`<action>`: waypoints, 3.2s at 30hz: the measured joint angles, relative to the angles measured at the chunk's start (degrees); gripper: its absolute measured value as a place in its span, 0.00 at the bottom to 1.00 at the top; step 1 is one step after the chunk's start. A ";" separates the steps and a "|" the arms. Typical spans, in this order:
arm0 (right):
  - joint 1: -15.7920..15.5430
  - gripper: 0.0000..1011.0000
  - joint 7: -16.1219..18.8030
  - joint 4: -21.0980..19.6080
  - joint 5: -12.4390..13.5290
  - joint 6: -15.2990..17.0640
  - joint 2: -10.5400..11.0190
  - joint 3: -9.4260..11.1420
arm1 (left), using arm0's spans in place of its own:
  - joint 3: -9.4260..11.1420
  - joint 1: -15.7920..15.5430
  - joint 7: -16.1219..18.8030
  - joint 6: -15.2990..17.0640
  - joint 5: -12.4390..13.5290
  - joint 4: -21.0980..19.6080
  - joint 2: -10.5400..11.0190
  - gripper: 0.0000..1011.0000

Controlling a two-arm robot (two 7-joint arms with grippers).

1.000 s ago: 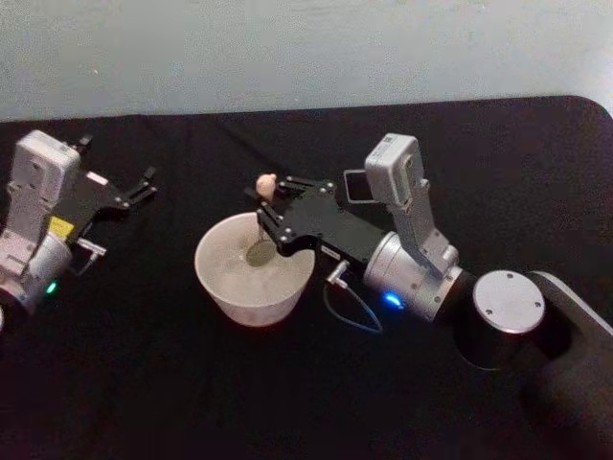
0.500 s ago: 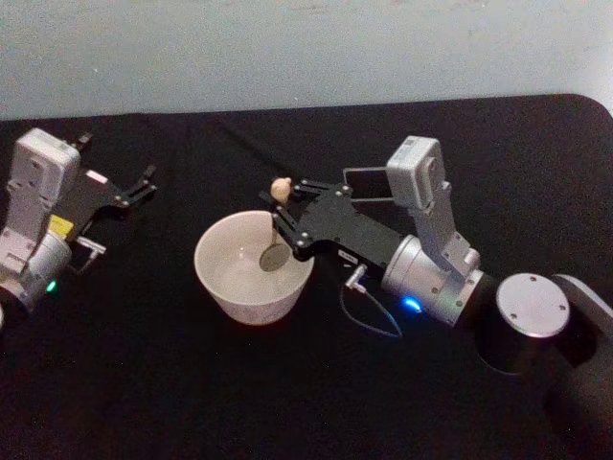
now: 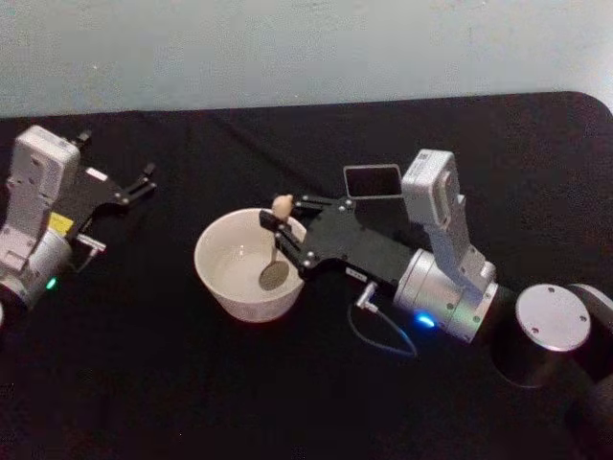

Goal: Pick up the stirring spoon with one hand, stir inside the cup, then place it back in its original position.

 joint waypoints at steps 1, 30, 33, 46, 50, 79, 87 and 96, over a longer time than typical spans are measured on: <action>-0.10 0.19 0.12 -0.19 0.08 0.00 0.11 -0.12 | 0.00 0.00 0.00 0.00 0.00 0.00 0.00 0.99; 4.33 0.19 -4.00 6.81 -2.73 -0.20 -6.11 -2.27 | 0.00 0.00 0.00 0.00 0.00 0.00 0.00 0.99; 4.65 0.19 -4.35 7.44 -3.00 -0.26 -6.48 -2.02 | 0.00 0.00 0.00 0.00 0.00 0.00 0.00 0.99; 4.62 0.19 -4.97 8.11 -3.89 -0.24 -6.26 -0.36 | 0.00 0.00 0.00 0.00 0.00 0.00 0.00 0.99; 4.03 0.19 -4.76 7.19 -3.80 -0.09 -5.59 0.18 | 0.00 0.00 0.00 0.00 0.00 0.00 0.00 0.99; -1.38 0.19 -0.97 -1.89 -0.16 1.59 0.52 0.36 | 0.00 0.00 0.00 0.00 0.00 0.00 0.00 0.99; -1.06 0.19 -0.67 -1.89 0.08 1.37 0.25 -0.72 | 0.00 0.00 0.00 0.00 0.00 0.00 0.00 0.99; 0.89 0.19 -1.21 0.76 -1.05 1.06 -1.78 -2.30 | 0.00 0.00 0.00 0.00 0.00 0.00 0.00 0.99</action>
